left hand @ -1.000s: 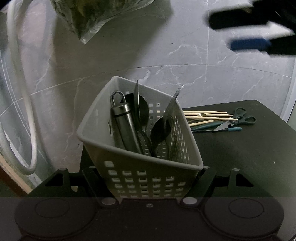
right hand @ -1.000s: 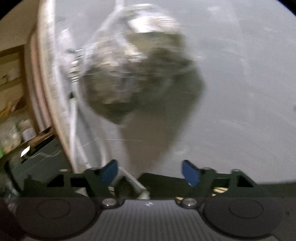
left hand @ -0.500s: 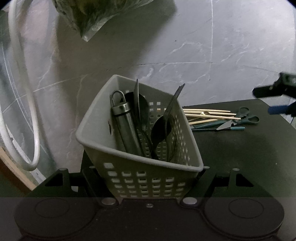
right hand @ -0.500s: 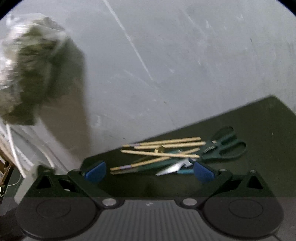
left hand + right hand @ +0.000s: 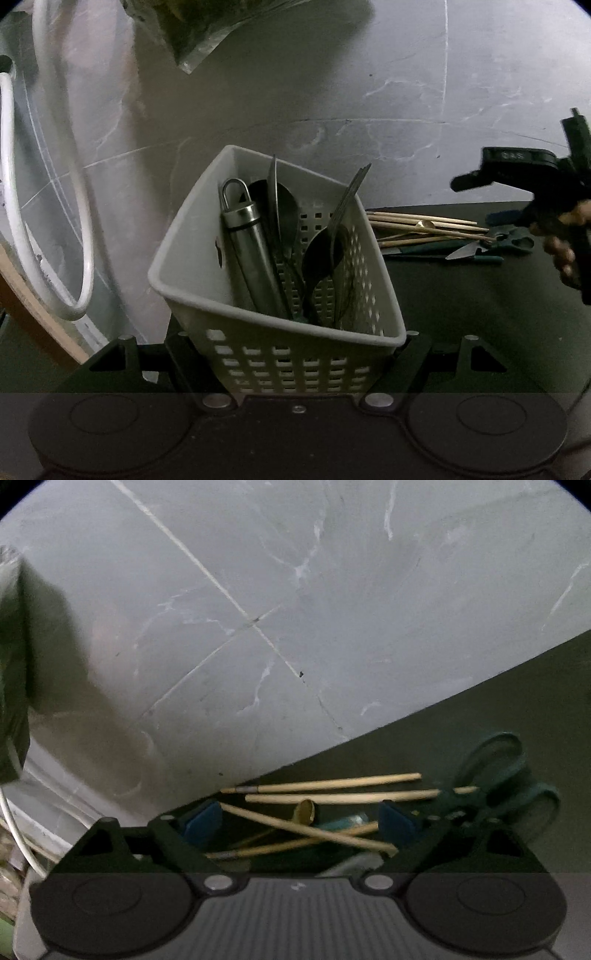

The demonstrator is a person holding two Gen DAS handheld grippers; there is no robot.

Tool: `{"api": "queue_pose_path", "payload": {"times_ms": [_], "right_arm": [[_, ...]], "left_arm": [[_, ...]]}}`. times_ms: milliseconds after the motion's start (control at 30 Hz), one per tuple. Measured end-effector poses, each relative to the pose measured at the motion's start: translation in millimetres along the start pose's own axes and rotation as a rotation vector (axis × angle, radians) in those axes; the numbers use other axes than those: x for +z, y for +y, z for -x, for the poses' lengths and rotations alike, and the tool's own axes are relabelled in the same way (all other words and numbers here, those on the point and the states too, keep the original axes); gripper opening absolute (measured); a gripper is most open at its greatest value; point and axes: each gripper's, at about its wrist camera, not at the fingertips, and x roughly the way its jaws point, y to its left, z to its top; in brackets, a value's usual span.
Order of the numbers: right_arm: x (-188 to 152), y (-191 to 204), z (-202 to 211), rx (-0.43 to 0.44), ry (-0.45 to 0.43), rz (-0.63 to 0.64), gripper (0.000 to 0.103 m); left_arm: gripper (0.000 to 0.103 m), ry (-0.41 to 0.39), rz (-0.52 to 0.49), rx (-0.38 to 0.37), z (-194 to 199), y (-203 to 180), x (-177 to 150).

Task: Organize utensils
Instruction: 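Grasp the gold spoon from the pile with the right gripper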

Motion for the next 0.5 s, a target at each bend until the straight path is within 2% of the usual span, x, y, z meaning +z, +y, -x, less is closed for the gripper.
{"api": "queue_pose_path", "payload": {"times_ms": [100, 200, 233, 300, 433, 500], "right_arm": [[7, -3, -17, 0.027, 0.021, -0.021, 0.085], [9, -5, -32, 0.037, 0.054, -0.040, 0.071], [9, -6, -36, 0.038, 0.064, -0.043, 0.062], [9, -5, -43, 0.023, 0.082, -0.037, 0.055], [5, -4, -54, -0.010, 0.101, -0.018, 0.031], [3, -2, -57, -0.037, 0.100, 0.002, 0.028]], "left_arm": [[0.078, 0.008, 0.010, 0.010, -1, -1, 2], [0.078, 0.014, 0.015, 0.020, -2, -3, 4], [0.078, 0.016, 0.017, 0.023, -2, -3, 5], [0.078, 0.018, 0.021, 0.027, -1, -3, 5], [0.078, 0.019, 0.027, 0.034, -2, -4, 5], [0.078, 0.022, 0.026, 0.037, -2, -4, 6]]}}
